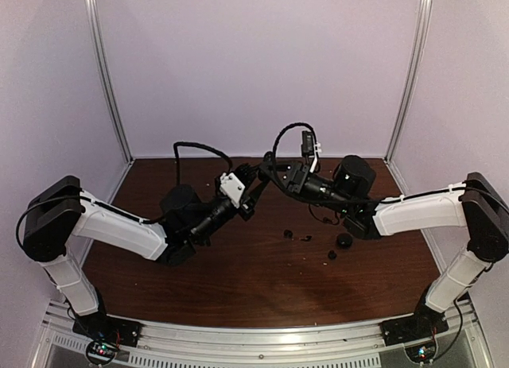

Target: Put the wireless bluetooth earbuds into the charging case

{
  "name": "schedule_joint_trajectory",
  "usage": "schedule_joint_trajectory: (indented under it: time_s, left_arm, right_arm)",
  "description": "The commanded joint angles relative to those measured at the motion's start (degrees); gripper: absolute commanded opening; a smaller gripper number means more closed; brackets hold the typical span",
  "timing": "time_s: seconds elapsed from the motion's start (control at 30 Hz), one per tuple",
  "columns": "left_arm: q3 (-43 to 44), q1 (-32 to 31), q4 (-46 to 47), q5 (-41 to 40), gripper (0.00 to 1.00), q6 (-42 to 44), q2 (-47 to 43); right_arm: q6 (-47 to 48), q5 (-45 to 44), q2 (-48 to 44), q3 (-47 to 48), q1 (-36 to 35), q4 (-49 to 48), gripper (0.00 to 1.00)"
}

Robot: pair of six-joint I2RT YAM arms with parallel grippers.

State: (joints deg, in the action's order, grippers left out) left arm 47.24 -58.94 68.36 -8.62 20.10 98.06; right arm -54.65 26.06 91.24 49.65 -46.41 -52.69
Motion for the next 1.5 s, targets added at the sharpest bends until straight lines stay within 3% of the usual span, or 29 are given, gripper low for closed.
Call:
schedule_joint_trajectory:
  time_s: [0.0, 0.37, 0.6, 0.77, 0.97, 1.13, 1.47]
  left_arm:
    - [-0.44, 0.41, 0.79, -1.25, 0.32, 0.69, -1.36]
    - [-2.51, 0.55, 0.62, -1.41, 0.23, -1.19, -2.79]
    - [-3.81, 1.5, -4.31, 0.82, 0.18, -6.08, -6.32]
    - [-4.09, 4.95, -12.25, 9.16, 0.17, -15.3, -11.19]
    - [-3.97, 11.82, -18.72, 29.23, 0.17, -30.29, -16.08]
    - [-1.22, 13.49, -24.23, 40.77, 0.17, -34.97, -16.87]
    - [0.35, 13.59, -22.69, 49.38, 0.16, -42.28, -14.44]
  right_arm:
    - [-0.13, 4.17, 0.41, 0.15, -0.96, 0.03, 0.43]
    - [1.26, 4.23, -0.16, -0.6, -0.33, 0.03, 0.52]
    - [6.34, 6.04, -2.6, -1.05, 2.35, 2.18, 0.75]
    - [14.22, 7.99, -6.9, -2.45, 4.64, 6.14, 0.85]
    - [27.8, 12.1, -11.13, -2.36, 5.78, 16.28, 0.81]
    - [33.41, 16.51, -12.72, -1.98, 5.73, 20.93, 0.77]
    - [35.59, 22.1, -13.17, -1.44, 4.65, 22.73, 0.63]
